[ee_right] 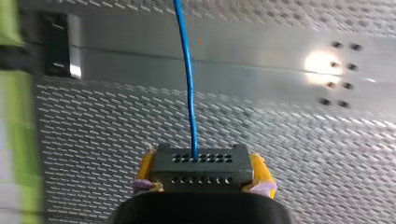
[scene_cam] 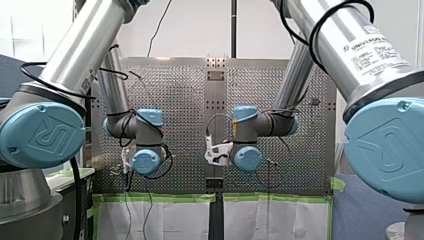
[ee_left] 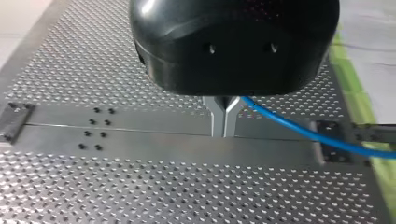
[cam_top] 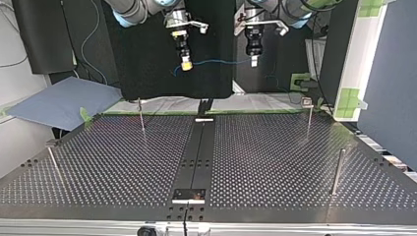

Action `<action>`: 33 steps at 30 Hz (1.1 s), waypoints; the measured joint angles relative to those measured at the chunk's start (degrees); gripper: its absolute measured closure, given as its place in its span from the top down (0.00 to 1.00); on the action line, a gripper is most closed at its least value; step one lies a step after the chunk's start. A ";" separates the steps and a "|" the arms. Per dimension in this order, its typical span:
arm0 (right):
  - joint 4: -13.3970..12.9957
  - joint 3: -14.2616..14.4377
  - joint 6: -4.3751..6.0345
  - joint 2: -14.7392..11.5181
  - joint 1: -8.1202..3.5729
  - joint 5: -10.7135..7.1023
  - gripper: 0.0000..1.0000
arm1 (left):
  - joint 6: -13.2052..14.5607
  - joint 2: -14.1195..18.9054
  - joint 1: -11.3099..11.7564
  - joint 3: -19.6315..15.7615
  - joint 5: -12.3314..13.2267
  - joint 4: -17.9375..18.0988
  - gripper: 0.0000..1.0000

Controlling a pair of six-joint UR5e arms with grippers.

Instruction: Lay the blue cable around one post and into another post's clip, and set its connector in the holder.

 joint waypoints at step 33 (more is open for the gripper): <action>6.87 -1.07 7.14 -2.37 0.63 -2.22 0.00 | -3.51 4.16 -0.66 -2.60 3.89 4.10 0.01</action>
